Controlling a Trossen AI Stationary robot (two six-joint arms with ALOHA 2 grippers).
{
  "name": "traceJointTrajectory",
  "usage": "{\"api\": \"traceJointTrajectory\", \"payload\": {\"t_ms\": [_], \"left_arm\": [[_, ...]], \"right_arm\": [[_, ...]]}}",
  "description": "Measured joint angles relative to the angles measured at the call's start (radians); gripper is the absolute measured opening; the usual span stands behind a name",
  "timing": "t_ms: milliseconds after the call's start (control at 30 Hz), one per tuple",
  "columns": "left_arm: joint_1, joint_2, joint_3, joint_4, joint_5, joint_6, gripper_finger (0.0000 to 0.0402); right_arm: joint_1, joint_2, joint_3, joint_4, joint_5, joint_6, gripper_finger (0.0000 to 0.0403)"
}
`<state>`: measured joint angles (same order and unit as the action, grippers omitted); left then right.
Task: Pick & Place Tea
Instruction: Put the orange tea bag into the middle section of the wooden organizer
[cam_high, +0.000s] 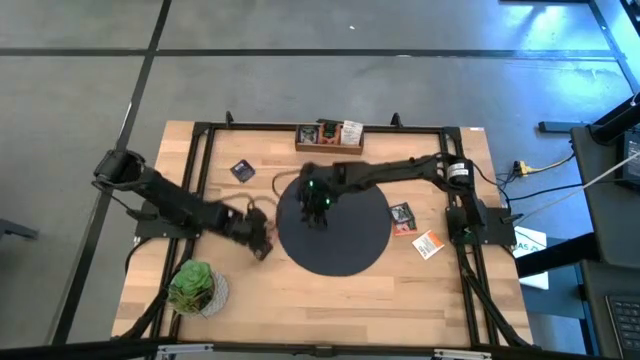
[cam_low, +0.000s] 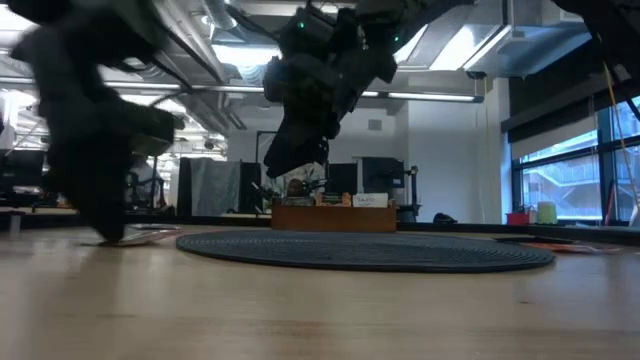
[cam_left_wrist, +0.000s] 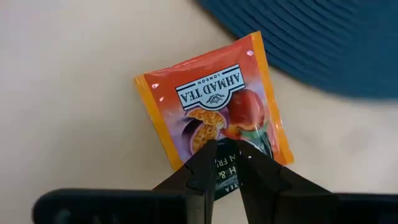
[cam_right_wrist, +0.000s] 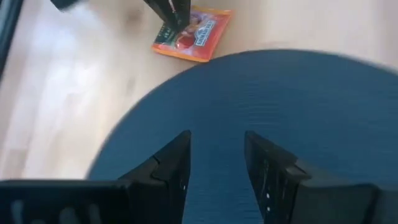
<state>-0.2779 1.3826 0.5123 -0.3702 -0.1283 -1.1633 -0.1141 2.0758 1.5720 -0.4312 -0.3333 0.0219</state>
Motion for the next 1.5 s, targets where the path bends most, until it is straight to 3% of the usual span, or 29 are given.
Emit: {"api": "traceJointTrajectory", "payload": {"t_ms": [133, 267, 533, 700, 967, 1100, 1233, 1500], "left_arm": [[-0.18, 0.039, -0.002, 0.155, -0.086, -0.143, 0.0058], [-0.293, 0.12, 0.001, 0.315, -0.153, -0.198, 0.0058], [-0.346, 0.327, 0.029, 0.666, -0.193, -0.15, 0.0058], [-0.341, 0.377, 0.087, 0.689, -0.191, -0.024, 0.0058], [-0.341, 0.401, 0.132, 0.681, -0.192, 0.117, 0.0058], [-0.342, 0.401, 0.133, 0.686, -0.211, 0.122, 0.0058], [-0.341, 0.401, 0.133, 0.686, -0.218, 0.132, 0.0058], [-0.345, 0.401, 0.133, 0.692, -0.227, 0.165, 0.0059]], "right_arm": [[0.086, 0.0, -0.035, 0.031, 0.0, 0.081, 0.0152], [0.167, 0.0, -0.087, 0.123, 0.0, 0.233, 0.0152], [0.283, 0.0, -0.144, 0.299, 0.039, 0.429, 0.0152], [0.295, 0.0, -0.144, 0.289, 0.07, 0.535, 0.0165], [0.333, 0.023, -0.145, 0.286, 0.071, 0.607, 0.0267], [0.37, 0.024, -0.144, 0.29, 0.106, 0.635, 0.0297], [0.385, 0.024, -0.144, 0.289, 0.127, 0.785, 0.0297], [0.392, 0.084, -0.144, 0.319, 0.115, 0.844, 0.0274]]}}
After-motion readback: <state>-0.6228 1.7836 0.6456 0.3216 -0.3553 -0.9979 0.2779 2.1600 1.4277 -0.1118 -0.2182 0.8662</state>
